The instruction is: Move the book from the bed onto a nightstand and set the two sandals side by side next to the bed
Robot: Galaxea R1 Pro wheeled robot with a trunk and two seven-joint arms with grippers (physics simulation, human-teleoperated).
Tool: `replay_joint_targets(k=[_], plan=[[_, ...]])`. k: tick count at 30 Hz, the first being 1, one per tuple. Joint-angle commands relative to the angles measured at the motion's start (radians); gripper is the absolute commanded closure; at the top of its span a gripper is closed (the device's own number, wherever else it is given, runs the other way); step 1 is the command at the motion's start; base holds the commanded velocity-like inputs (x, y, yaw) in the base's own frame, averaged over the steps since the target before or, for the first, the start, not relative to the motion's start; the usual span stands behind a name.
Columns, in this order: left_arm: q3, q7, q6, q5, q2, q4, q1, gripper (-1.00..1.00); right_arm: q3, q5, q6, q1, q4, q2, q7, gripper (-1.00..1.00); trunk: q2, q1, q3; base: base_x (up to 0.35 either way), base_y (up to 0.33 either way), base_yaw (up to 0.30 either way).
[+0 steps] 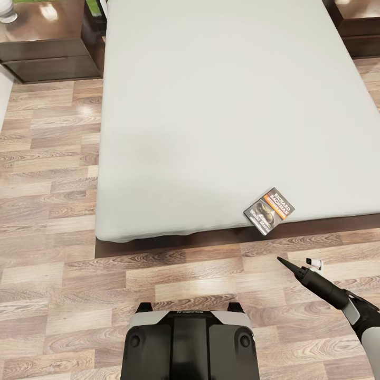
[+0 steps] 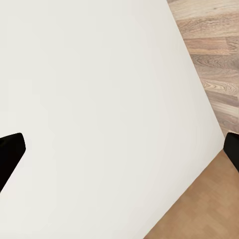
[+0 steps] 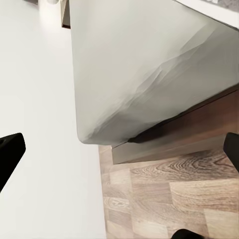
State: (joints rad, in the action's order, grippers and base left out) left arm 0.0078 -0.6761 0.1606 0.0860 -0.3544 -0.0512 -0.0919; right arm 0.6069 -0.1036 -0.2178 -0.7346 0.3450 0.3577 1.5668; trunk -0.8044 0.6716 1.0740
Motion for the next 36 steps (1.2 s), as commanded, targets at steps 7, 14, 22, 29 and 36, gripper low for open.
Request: replay_joint_targets(k=[7, 14, 22, 29, 36], plan=[[0.000, 0.001, 0.008, 0.009, 0.000, 0.001, 0.000, -1.00, 0.005, 0.001, -0.011, 0.000, 0.000, 0.003, 0.004, -1.00, -0.001, 0.000, 0.000, 0.000, 0.000, 0.000], [0.000, 0.001, 0.008, 0.009, 0.000, 0.001, 0.000, -1.00, 0.006, 0.001, -0.013, 0.000, 0.000, 0.005, 0.004, -1.00, -0.001, 0.000, 0.000, 0.000, 0.000, 0.000], [0.000, 0.001, 0.008, 0.008, 0.000, 0.001, 0.000, -1.00, 0.007, 0.000, -0.027, 0.000, -0.002, 0.008, 0.004, -1.00, -0.001, 0.000, 0.000, 0.000, 0.000, 0.000], [0.000, 0.001, 0.009, 0.008, -0.001, 0.002, 0.000, -1.00, 0.008, -0.021, -0.081, 0.000, -0.007, 0.031, 0.004, -1.00, -0.001, 0.000, 0.000, 0.000, 0.000, 0.000], [-0.001, -0.001, 0.009, 0.007, 0.000, 0.002, 0.000, -1.00, 0.005, -0.079, -0.102, 0.000, -0.015, 0.064, 0.004, -1.00, -0.001, 0.000, 0.000, 0.000, 0.000, 0.000]])
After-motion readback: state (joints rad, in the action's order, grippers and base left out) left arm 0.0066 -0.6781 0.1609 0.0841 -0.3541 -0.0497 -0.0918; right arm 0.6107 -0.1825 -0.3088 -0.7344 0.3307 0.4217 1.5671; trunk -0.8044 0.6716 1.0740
